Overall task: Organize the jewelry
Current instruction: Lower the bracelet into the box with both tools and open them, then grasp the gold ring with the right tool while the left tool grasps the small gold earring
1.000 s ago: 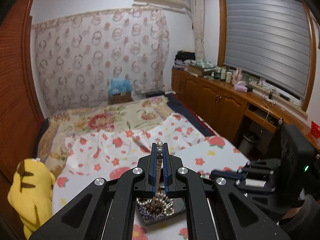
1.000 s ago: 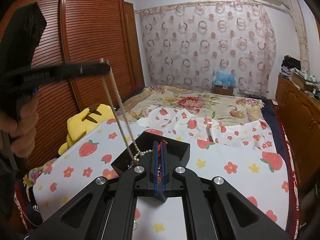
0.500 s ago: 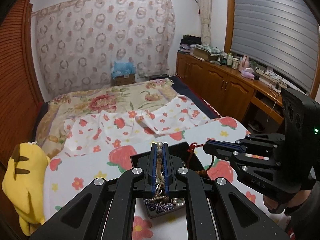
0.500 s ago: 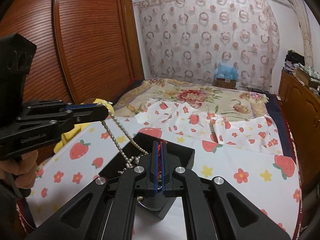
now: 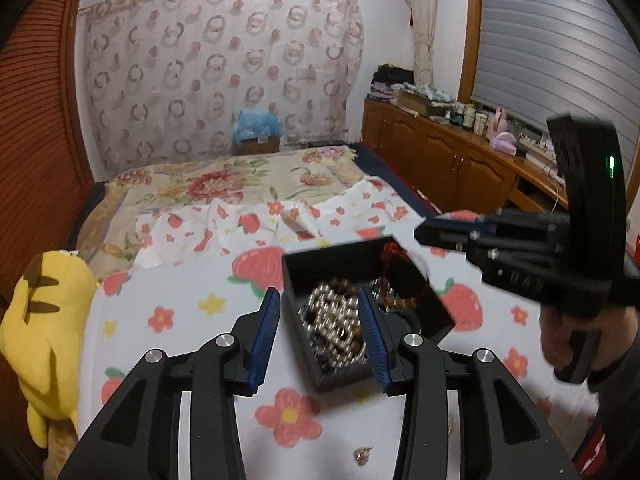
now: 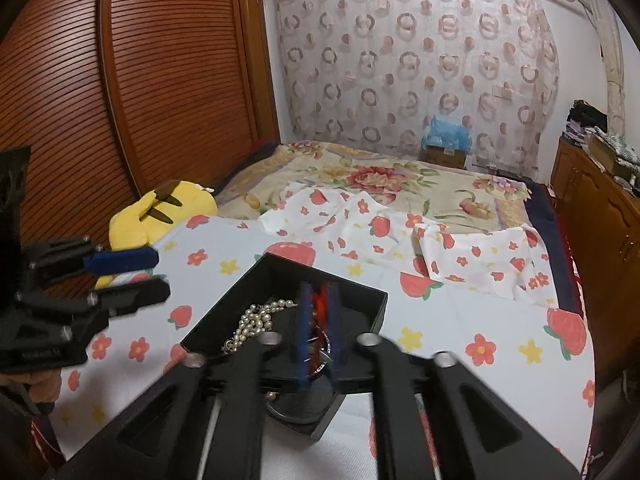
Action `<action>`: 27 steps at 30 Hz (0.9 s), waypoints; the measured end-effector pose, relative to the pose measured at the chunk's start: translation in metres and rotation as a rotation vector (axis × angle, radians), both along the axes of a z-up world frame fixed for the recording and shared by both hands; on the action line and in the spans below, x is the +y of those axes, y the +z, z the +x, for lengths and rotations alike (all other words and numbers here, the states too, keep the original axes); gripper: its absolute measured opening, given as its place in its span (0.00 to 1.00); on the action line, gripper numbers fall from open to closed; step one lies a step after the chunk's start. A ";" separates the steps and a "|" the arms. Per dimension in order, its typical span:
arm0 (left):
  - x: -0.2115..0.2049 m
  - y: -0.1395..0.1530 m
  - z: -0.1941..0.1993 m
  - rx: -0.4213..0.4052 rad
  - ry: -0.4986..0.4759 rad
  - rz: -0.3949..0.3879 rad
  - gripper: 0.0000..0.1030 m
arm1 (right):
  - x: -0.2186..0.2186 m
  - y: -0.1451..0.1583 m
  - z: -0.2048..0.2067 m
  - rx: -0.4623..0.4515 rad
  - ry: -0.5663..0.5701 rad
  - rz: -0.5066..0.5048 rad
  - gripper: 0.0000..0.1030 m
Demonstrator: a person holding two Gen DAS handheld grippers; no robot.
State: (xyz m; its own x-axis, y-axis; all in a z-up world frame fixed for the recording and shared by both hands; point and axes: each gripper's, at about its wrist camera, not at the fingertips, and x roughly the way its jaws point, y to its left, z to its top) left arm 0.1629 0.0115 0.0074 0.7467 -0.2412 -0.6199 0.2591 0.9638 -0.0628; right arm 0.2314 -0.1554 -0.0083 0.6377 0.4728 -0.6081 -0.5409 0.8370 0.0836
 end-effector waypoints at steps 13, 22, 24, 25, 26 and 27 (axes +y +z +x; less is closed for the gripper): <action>-0.006 -0.024 -0.042 -0.006 0.005 0.061 0.78 | -0.015 -0.013 -0.042 -0.006 0.032 -0.029 0.25; -0.011 -0.048 -0.063 0.037 -0.014 0.045 0.80 | -0.026 -0.034 -0.092 0.037 0.096 -0.039 0.35; -0.011 -0.054 -0.065 0.050 -0.014 0.049 0.80 | -0.024 -0.042 -0.100 0.055 0.116 -0.049 0.39; -0.011 -0.058 -0.066 0.059 -0.013 0.052 0.80 | -0.021 -0.046 -0.103 0.062 0.123 -0.056 0.40; -0.010 -0.062 -0.067 0.065 -0.013 0.053 0.80 | -0.018 -0.050 -0.107 0.072 0.134 -0.067 0.41; -0.010 -0.066 -0.067 0.074 -0.012 0.057 0.80 | -0.014 -0.056 -0.111 0.083 0.150 -0.089 0.41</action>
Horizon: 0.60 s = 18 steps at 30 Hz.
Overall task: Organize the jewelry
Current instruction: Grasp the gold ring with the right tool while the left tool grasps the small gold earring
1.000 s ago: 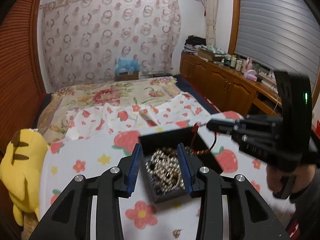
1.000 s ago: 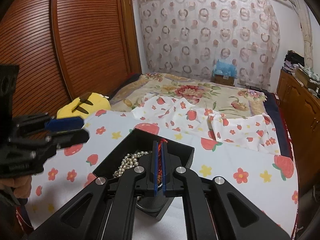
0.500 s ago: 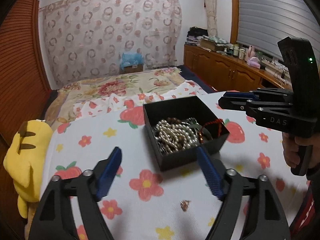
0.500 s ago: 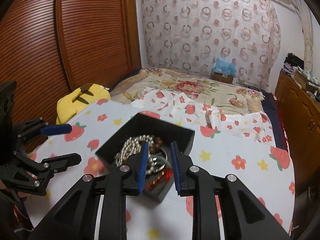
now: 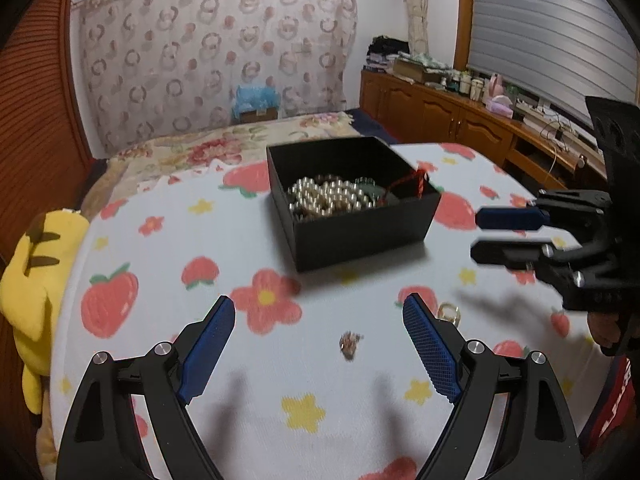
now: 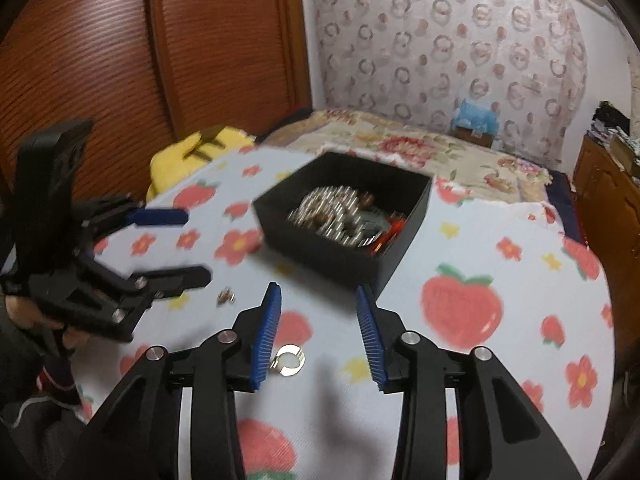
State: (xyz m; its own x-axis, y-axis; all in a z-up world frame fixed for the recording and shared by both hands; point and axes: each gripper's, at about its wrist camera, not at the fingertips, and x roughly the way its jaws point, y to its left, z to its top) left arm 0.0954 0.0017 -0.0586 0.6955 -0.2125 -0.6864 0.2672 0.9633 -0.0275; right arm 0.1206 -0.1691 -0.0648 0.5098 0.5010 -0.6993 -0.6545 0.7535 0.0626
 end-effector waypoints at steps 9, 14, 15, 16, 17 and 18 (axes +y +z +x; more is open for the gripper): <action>0.005 -0.016 -0.004 0.043 -0.002 0.008 0.80 | 0.021 -0.034 -0.017 0.057 0.074 -0.112 0.41; 0.003 -0.021 -0.007 0.061 -0.027 0.013 0.79 | 0.026 -0.039 -0.014 0.050 0.067 -0.155 0.40; 0.003 -0.022 -0.008 0.061 -0.032 0.013 0.74 | 0.027 -0.040 -0.015 0.042 0.064 -0.165 0.40; 0.002 -0.022 -0.008 0.065 -0.037 0.011 0.71 | 0.027 -0.040 -0.013 0.042 0.062 -0.166 0.40; 0.001 -0.023 -0.007 0.071 -0.044 0.008 0.66 | 0.028 -0.041 -0.013 0.043 0.065 -0.164 0.32; -0.001 -0.023 -0.007 0.075 -0.049 0.007 0.63 | 0.028 -0.040 -0.014 0.042 0.073 -0.164 0.26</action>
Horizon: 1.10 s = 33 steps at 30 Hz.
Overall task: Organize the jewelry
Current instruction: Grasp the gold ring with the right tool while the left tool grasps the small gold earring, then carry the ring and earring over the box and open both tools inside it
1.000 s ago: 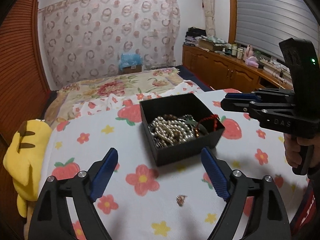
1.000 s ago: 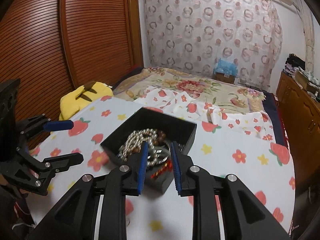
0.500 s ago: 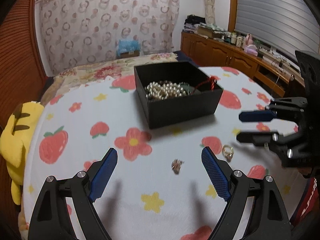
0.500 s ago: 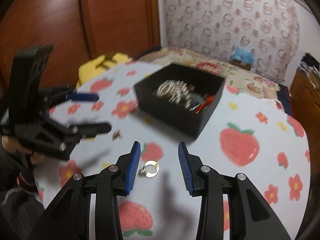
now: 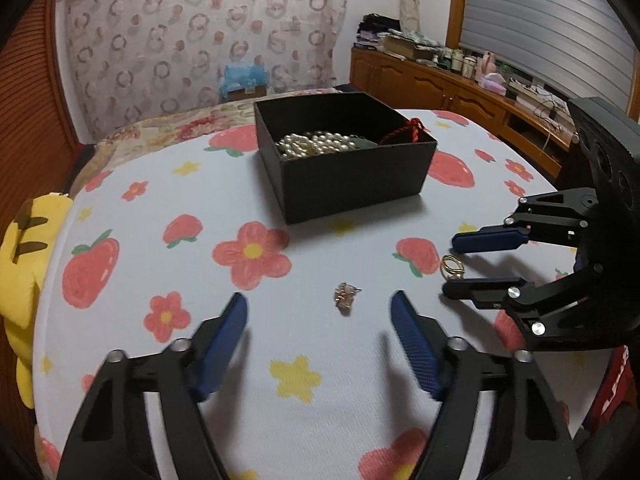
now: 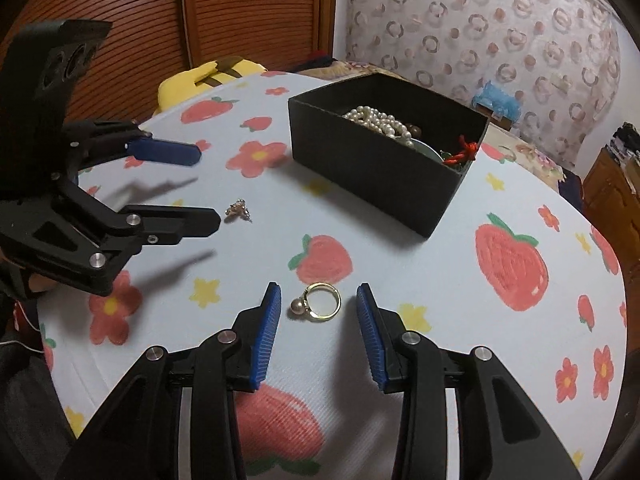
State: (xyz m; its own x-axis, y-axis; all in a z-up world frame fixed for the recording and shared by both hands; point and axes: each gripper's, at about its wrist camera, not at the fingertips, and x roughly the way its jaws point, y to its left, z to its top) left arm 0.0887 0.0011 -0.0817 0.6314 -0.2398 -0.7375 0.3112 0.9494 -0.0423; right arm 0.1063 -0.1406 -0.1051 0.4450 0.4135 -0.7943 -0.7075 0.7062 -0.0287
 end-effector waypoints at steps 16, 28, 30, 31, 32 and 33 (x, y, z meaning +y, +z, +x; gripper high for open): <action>-0.020 -0.009 0.011 0.031 -0.037 0.012 0.32 | 0.001 0.010 -0.005 -0.041 0.005 -0.015 0.25; -0.012 -0.008 0.013 0.032 -0.006 -0.023 0.09 | -0.009 0.023 0.000 -0.054 -0.021 0.021 0.25; -0.012 -0.006 0.012 0.027 -0.005 -0.025 0.09 | -0.010 0.026 0.000 -0.061 -0.023 0.025 0.25; -0.012 -0.004 0.012 0.022 -0.004 -0.028 0.09 | -0.010 0.029 0.001 -0.067 -0.025 0.029 0.25; -0.012 -0.002 0.011 0.016 -0.004 -0.030 0.09 | -0.011 0.033 0.001 -0.073 -0.026 0.034 0.25; -0.012 0.000 0.011 0.011 -0.004 -0.032 0.09 | -0.011 0.036 0.002 -0.079 -0.028 0.038 0.25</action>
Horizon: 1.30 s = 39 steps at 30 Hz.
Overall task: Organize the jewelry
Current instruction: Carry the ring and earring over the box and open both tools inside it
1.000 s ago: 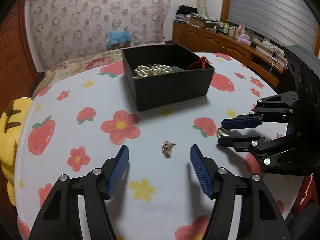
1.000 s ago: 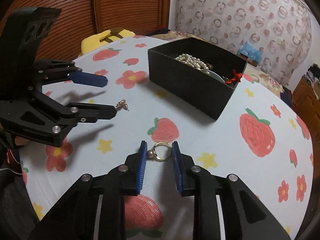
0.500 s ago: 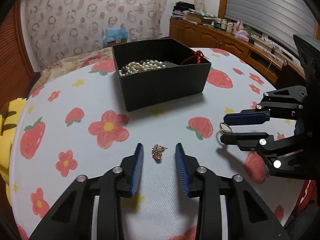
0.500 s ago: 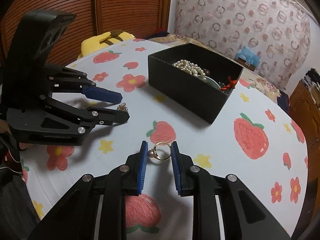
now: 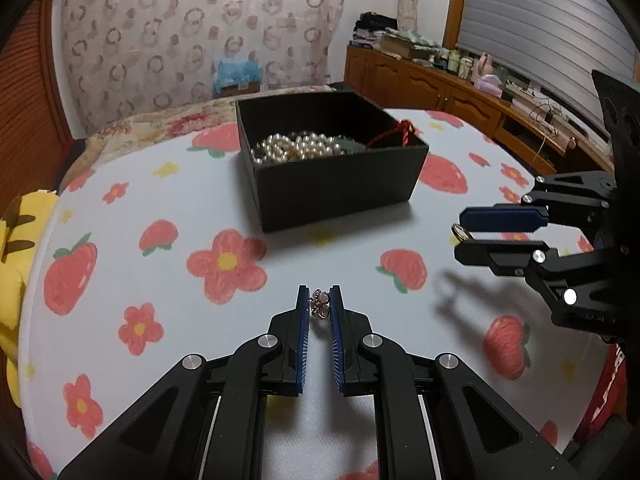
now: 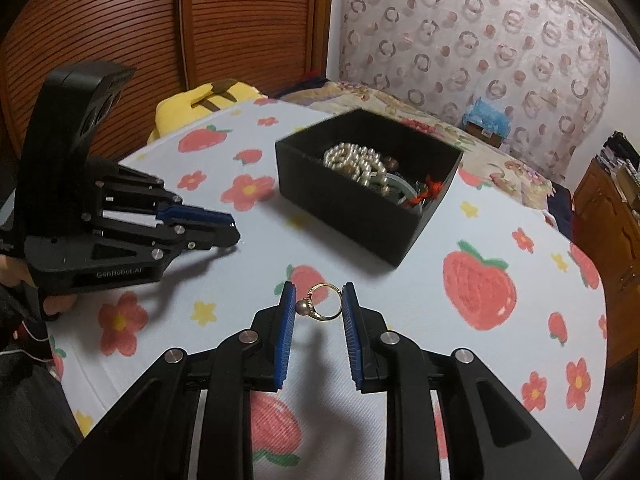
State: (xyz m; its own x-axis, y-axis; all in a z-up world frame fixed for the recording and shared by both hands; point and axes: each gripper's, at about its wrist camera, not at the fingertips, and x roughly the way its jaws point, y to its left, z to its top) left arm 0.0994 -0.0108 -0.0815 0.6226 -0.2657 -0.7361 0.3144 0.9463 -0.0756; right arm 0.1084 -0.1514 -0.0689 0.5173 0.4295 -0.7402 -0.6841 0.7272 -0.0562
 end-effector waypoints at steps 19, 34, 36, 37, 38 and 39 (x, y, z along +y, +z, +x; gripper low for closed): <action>0.000 0.038 0.023 -0.086 0.016 -0.010 0.09 | 0.015 0.032 0.096 -0.078 -0.082 0.047 0.25; 0.000 0.058 0.056 -0.126 0.038 -0.026 0.09 | 0.006 0.035 0.112 -0.089 -0.143 0.120 0.42; -0.002 0.060 0.062 -0.130 0.042 -0.024 0.09 | 0.000 0.036 0.110 -0.092 -0.156 0.128 0.42; -0.003 0.061 0.066 -0.133 0.046 -0.021 0.09 | -0.003 0.036 0.109 -0.092 -0.164 0.131 0.42; -0.004 0.061 0.070 -0.133 0.049 -0.018 0.09 | -0.005 0.036 0.108 -0.091 -0.171 0.133 0.42; -0.005 0.061 0.074 -0.133 0.052 -0.018 0.09 | -0.008 0.036 0.107 -0.091 -0.180 0.136 0.42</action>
State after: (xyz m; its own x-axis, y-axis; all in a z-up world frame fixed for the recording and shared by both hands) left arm 0.1735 -0.0156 -0.0206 0.7276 -0.2430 -0.6415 0.2734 0.9604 -0.0537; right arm 0.2150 -0.1597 -0.0333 0.6568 0.4168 -0.6284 -0.5391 0.8423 -0.0049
